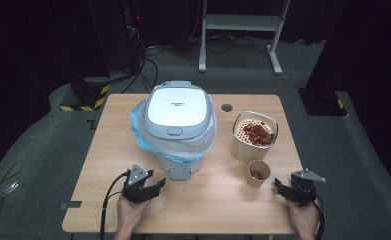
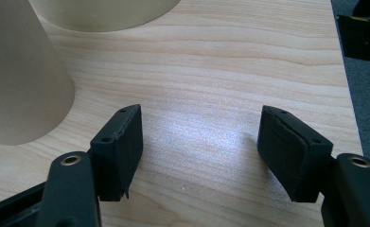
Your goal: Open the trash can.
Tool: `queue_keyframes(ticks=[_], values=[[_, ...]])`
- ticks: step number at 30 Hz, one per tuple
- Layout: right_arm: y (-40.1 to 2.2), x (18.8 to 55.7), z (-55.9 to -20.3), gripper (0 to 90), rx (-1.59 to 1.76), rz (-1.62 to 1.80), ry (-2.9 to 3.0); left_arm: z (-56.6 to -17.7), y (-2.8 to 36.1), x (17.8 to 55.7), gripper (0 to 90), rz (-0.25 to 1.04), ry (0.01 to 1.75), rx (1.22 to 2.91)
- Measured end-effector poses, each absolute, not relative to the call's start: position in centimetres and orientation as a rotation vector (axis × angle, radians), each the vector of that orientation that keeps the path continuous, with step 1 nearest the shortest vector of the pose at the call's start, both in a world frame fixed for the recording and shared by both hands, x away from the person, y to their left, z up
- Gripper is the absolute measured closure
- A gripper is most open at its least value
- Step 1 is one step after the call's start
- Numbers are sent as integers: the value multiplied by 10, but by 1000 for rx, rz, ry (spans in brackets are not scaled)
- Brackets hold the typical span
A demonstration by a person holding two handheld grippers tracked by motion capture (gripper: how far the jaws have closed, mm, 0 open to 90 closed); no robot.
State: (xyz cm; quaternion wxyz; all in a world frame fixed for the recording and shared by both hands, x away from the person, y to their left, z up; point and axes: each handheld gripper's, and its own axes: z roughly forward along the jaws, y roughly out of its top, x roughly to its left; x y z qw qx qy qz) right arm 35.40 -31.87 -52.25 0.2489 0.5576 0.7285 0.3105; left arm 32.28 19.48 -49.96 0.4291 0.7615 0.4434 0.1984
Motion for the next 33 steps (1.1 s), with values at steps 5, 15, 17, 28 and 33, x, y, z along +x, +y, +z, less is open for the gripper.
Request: queue_keyframes(ticks=[5,15,17,28,33], values=[[-318,354,-522,323,1524,846,1985,-498,189,324,431,484,1083,1906],[-318,354,-522,323,1522,846,1985,-493,175,327,472,486,1027,1924],[-318,354,-522,323,1521,846,1985,-493,174,328,481,486,1021,1924],[-318,354,-522,323,1522,846,1985,-494,159,333,519,465,978,1946],[-318,354,-522,323,1522,846,1985,-494,149,338,533,460,958,1964]])
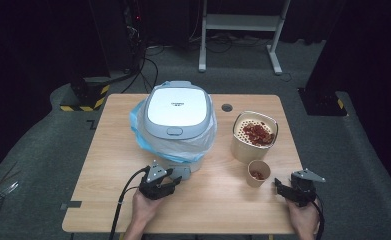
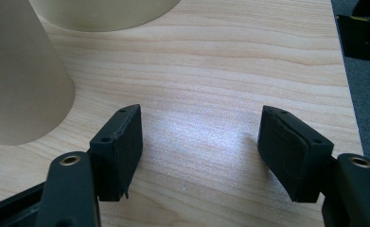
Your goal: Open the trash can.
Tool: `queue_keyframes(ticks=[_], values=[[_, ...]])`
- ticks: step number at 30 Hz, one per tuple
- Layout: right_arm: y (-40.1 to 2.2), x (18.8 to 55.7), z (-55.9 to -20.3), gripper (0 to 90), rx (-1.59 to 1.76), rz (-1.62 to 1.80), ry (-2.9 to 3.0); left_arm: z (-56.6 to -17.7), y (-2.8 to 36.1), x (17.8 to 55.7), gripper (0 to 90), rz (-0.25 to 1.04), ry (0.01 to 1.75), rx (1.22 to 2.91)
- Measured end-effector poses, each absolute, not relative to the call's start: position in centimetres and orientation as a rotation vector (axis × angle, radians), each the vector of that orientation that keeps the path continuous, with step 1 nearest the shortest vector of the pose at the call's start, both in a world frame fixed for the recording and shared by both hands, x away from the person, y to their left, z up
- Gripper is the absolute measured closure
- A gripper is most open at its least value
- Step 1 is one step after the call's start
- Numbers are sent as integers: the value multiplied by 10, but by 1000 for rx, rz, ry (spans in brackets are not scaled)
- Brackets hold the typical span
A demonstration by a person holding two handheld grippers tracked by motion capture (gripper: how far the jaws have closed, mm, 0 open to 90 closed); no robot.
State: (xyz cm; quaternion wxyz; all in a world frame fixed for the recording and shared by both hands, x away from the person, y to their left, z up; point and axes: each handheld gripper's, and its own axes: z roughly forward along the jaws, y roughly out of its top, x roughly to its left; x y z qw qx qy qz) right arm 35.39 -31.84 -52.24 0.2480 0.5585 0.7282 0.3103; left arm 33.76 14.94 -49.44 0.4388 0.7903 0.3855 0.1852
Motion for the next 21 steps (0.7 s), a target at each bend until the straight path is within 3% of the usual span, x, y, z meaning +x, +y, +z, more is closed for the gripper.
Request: queue_keyframes(ticks=[21], values=[[-318,354,-522,324,1521,846,1984,-502,137,351,621,484,931,1970]])
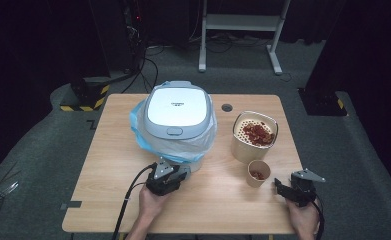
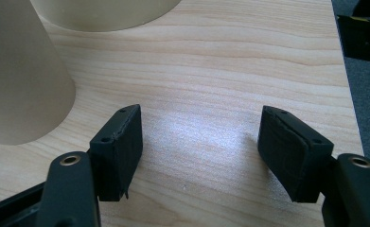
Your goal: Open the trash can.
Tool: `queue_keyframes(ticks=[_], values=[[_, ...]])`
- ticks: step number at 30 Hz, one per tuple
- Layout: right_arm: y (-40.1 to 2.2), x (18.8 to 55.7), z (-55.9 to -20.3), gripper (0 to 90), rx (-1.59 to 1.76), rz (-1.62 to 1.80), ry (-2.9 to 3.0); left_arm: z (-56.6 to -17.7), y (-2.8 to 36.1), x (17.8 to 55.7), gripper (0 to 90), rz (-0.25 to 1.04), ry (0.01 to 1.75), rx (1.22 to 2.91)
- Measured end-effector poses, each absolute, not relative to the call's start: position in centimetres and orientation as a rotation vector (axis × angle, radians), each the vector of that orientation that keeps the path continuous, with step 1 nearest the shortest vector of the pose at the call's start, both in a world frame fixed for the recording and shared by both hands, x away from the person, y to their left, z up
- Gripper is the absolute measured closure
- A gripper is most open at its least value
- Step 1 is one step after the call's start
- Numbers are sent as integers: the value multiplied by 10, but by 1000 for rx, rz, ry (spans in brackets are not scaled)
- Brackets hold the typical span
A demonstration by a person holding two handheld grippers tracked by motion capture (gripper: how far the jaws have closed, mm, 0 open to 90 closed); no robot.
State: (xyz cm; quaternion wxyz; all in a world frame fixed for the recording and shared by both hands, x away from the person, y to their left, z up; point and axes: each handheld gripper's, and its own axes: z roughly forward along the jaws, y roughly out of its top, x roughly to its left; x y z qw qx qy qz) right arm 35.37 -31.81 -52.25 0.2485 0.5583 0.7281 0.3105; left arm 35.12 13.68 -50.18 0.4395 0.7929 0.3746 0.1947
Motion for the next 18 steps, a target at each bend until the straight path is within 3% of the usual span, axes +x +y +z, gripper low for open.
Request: queue_keyframes(ticks=[9,18], values=[[-318,354,-523,328,1519,849,1984,-505,135,353,654,498,939,1966],[-318,354,-523,328,1520,849,1984,-511,139,355,603,491,966,1955]])
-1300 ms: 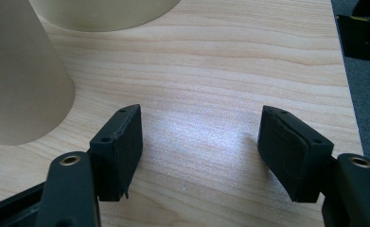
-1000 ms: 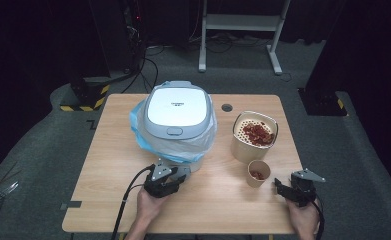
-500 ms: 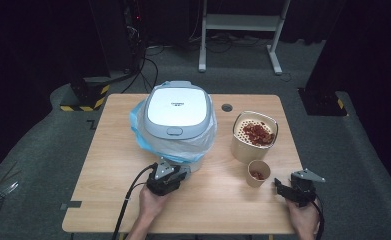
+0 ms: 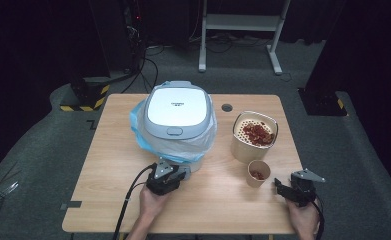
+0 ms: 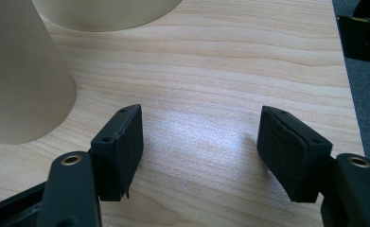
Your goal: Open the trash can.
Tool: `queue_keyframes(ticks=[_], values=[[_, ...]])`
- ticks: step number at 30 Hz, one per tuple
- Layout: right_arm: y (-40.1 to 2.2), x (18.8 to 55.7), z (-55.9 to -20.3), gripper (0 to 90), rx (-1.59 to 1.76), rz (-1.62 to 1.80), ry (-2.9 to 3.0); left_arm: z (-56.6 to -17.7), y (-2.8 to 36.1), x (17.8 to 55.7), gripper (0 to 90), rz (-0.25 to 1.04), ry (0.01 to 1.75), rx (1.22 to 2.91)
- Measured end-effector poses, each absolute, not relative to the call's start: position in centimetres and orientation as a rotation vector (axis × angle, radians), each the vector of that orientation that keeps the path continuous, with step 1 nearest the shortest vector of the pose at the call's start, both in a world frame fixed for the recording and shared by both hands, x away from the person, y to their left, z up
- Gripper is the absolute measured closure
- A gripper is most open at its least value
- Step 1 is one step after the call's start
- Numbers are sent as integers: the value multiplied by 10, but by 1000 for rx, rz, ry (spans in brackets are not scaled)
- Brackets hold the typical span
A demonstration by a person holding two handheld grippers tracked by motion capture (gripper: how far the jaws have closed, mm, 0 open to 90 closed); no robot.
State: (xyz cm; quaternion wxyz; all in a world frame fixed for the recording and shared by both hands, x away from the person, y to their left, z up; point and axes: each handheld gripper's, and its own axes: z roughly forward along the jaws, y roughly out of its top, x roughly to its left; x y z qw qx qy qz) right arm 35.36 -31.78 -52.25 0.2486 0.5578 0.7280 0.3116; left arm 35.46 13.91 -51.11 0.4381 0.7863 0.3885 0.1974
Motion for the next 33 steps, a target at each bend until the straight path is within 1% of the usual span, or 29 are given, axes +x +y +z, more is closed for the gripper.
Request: queue_keyframes(ticks=[13,16,33], values=[[-318,354,-523,327,1520,849,1983,-517,141,353,583,502,943,1936],[-318,354,-523,327,1520,849,1984,-520,141,350,577,529,936,1918],[-318,354,-523,327,1520,849,1983,-522,141,349,578,541,927,1914]])
